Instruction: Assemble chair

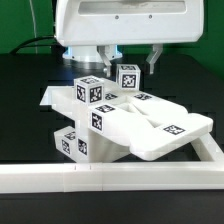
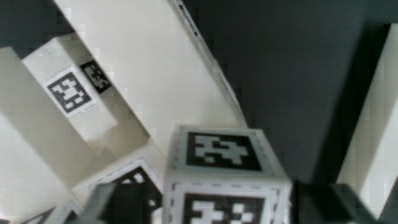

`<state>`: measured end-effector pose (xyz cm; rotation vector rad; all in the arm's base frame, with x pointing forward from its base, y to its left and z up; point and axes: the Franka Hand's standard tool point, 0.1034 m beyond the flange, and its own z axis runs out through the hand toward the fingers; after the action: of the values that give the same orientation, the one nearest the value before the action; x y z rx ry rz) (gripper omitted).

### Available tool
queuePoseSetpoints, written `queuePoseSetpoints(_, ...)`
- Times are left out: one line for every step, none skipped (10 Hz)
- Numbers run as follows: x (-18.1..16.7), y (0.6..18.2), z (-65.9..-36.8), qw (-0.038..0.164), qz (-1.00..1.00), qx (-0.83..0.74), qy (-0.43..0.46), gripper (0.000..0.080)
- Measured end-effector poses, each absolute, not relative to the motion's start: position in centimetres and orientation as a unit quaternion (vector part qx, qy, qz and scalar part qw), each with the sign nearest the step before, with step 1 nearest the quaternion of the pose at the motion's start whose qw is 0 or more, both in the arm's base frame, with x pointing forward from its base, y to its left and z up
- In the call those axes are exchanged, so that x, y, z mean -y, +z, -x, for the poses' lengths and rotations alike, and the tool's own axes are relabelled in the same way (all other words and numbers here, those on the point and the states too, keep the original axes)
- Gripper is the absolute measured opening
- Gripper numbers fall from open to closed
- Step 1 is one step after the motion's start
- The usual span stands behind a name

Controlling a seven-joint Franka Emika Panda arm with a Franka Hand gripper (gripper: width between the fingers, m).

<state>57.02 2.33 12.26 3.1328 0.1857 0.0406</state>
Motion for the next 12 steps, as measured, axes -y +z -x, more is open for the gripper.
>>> queuePoseSetpoints(-2.32, 12.28, -57.04, 0.001, -0.998, -0.059, 0.013, 0.0284)
queuePoseSetpoints(-2.32, 12.27, -57.03, 0.002, -0.998, -0.059, 0.013, 0.0284)
queuePoseSetpoints(-2.32, 12.27, -57.03, 0.001, -0.998, -0.058, 0.013, 0.0284)
queuePoseSetpoints(-2.32, 12.27, -57.03, 0.001, -0.999, -0.048, 0.013, 0.0284)
queuePoseSetpoints(-2.32, 12.27, -57.03, 0.001, -0.999, -0.048, 0.013, 0.0284)
queuePoseSetpoints(-2.33, 12.27, -57.03, 0.000, -0.999, -0.041, 0.013, 0.0284)
queuePoseSetpoints(-2.34, 12.26, -57.03, 0.000, -1.000, 0.005, 0.013, 0.0284)
queuePoseSetpoints(-2.34, 12.26, -57.03, -0.001, -1.000, 0.029, 0.013, 0.0284)
queuePoseSetpoints(-2.34, 12.26, -57.03, -0.001, -0.998, 0.066, 0.013, 0.0284)
queuePoseSetpoints(-2.32, 12.26, -57.04, -0.003, -0.994, 0.107, 0.014, 0.0284)
queuePoseSetpoints(-2.22, 12.26, -57.11, -0.013, -0.988, 0.155, 0.016, 0.0285)
queuePoseSetpoints(-2.21, 12.24, -57.15, -0.015, -0.981, 0.192, 0.018, 0.0285)
